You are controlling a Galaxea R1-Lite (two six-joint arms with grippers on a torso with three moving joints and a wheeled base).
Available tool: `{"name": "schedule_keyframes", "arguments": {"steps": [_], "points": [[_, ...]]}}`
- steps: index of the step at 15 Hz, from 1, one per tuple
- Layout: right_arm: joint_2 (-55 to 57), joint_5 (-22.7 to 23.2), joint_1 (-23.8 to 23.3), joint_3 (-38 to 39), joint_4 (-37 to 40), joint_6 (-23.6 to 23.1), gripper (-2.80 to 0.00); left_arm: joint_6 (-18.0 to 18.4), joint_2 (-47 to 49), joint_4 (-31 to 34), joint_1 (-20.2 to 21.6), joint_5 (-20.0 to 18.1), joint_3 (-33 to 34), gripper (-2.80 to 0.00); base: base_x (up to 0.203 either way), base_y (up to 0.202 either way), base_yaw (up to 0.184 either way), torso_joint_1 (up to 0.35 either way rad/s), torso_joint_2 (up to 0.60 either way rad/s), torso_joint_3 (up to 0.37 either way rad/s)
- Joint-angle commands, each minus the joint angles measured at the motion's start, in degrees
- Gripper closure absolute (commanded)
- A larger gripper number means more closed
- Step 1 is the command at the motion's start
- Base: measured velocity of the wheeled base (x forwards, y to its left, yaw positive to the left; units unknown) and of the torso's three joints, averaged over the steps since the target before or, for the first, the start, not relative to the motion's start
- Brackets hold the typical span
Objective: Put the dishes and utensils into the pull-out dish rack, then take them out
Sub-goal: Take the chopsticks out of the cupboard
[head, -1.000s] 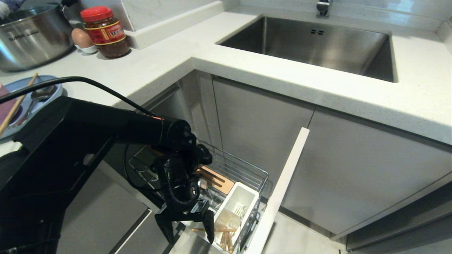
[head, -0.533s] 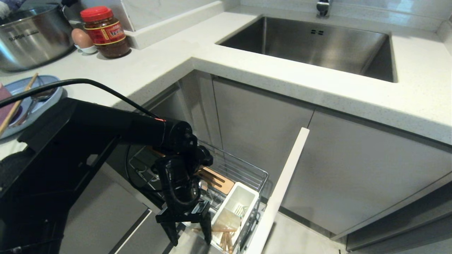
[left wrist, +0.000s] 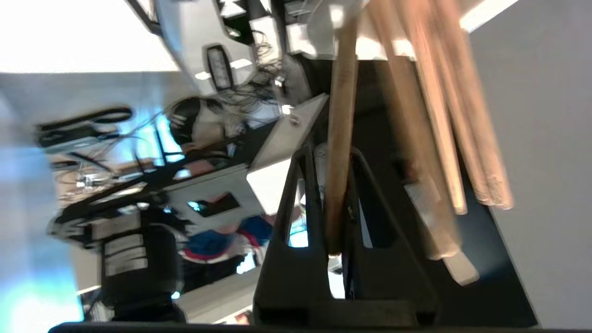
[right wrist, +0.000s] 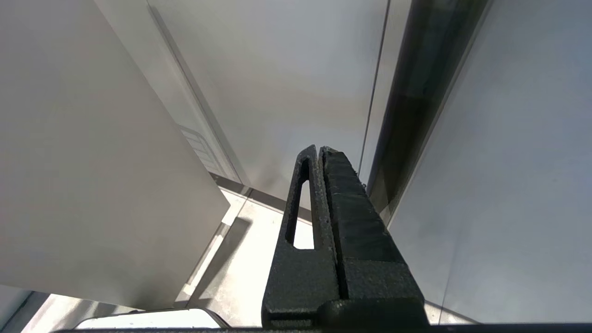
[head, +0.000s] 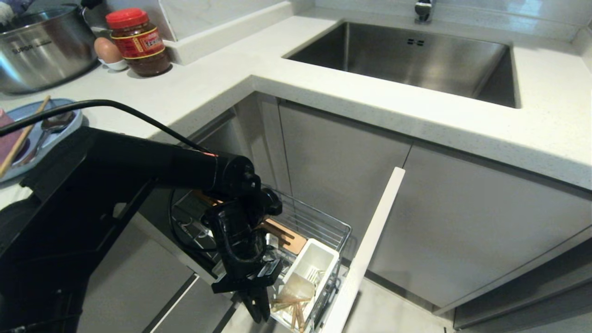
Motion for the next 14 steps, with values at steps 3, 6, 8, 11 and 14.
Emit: {"name": "schedule_keyframes", "arguments": {"steps": [3, 6, 8, 11, 14], "points": [[-0.24, -0.01, 0.00, 0.00, -0.02, 0.03, 0.00, -1.22, -1.15, 0.35, -0.77, 0.11, 0.06, 0.00, 0.000, 0.000, 0.000, 0.000, 0.00, 0.000], [-0.24, -0.01, 0.00, 0.00, -0.02, 0.03, 0.00, -1.22, -1.72, 1.53, -1.38, 0.53, 0.12, 0.00, 0.000, 0.000, 0.000, 0.000, 0.00, 0.000], [-0.24, -0.01, 0.00, 0.00, -0.02, 0.03, 0.00, -1.11, -4.37, 3.61, -1.90, 0.89, -0.02, 0.00, 0.000, 0.000, 0.000, 0.000, 0.00, 0.000], [-0.24, -0.01, 0.00, 0.00, -0.02, 0.03, 0.00, -0.92, -9.92, 7.52, -2.91, 2.84, -0.03, 0.00, 0.000, 0.000, 0.000, 0.000, 0.00, 0.000], [-0.24, -0.01, 0.00, 0.00, -0.02, 0.03, 0.00, -0.49, -15.74, 11.92, -4.39, 3.79, -0.14, 0.00, 0.000, 0.000, 0.000, 0.000, 0.00, 0.000]]}}
